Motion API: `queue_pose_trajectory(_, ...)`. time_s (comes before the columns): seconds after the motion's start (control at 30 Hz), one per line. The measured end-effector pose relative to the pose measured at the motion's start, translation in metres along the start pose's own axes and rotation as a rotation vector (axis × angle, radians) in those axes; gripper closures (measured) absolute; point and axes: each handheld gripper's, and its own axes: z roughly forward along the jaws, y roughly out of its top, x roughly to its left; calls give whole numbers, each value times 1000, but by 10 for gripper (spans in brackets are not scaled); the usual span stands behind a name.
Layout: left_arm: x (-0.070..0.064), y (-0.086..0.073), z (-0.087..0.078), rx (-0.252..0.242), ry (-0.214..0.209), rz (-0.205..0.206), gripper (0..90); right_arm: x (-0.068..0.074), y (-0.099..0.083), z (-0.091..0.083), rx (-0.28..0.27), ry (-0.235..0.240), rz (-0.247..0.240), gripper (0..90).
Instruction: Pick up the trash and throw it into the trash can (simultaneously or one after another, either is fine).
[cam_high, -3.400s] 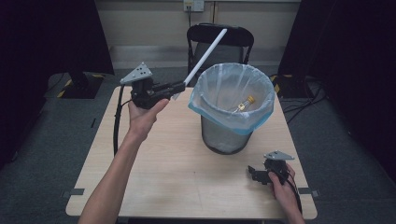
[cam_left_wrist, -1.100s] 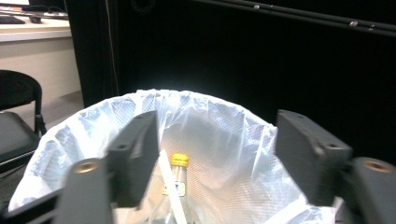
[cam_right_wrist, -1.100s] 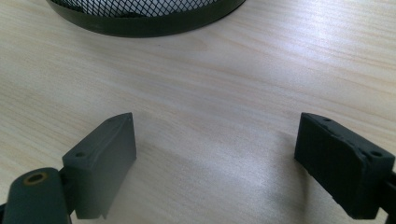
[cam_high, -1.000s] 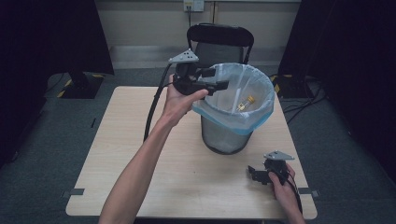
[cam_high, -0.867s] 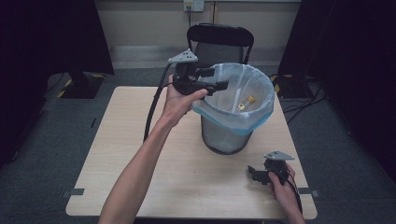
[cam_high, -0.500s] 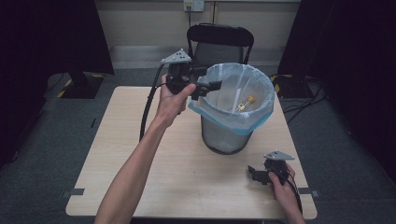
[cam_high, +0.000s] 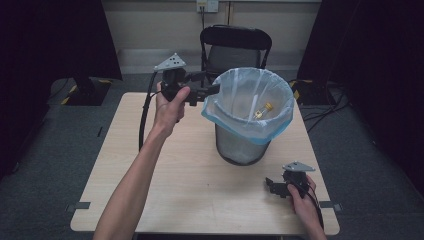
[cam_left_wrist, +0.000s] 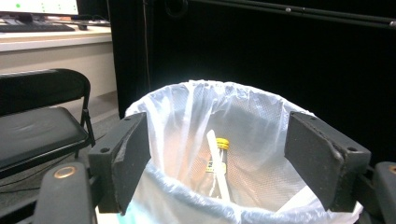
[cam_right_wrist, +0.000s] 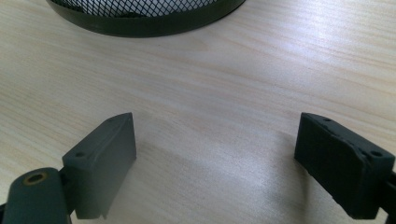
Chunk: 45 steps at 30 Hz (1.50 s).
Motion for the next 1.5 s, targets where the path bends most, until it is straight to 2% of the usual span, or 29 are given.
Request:
queue_pose_trajectory(0.13,3,-1,-7,9,8,3,222,0,0,0,0,0,-1,118)
queue_pose_trajectory(0.2,3,-2,-11,7,-3,3,222,0,0,0,0,1,-1,118)
queue_pose_trajectory(0.33,1,-5,-20,16,3,26,223,0,0,0,0,1,-1,118)
queue_pose_trajectory(0.43,1,-7,-25,13,12,25,223,0,0,0,0,0,0,118)
queue_pose_trajectory(0.57,7,-12,-33,24,35,0,223,0,0,0,0,1,-1,118)
queue_pose_trajectory(0.63,9,-15,-38,26,68,-2,223,0,0,0,0,1,-1,118)
queue_pose_trajectory(0.7,12,-19,-42,26,76,-14,222,0,0,0,0,1,-1,118)
queue_pose_trajectory(0.77,15,-25,-47,47,98,-18,219,0,0,0,0,1,-1,118)
queue_pose_trajectory(0.97,22,-36,-56,59,105,-43,191,0,0,0,0,1,-1,117)
queue_pose_trajectory(1.07,25,-42,-61,65,119,-52,181,0,0,0,0,1,0,118)
queue_pose_trajectory(1.13,28,-47,-67,72,147,-63,181,0,0,0,0,1,-1,118)
queue_pose_trajectory(1.27,30,-53,-71,93,178,-52,179,0,0,0,0,0,-1,118)
queue_pose_trajectory(1.3,30,-57,-73,93,201,-53,172,0,0,0,0,1,-1,117)
queue_pose_trajectory(1.4,30,-61,-75,94,189,-51,171,0,0,0,0,1,0,118)
queue_pose_trajectory(1.5,30,-72,-79,106,204,-55,171,0,0,0,0,1,-1,117)
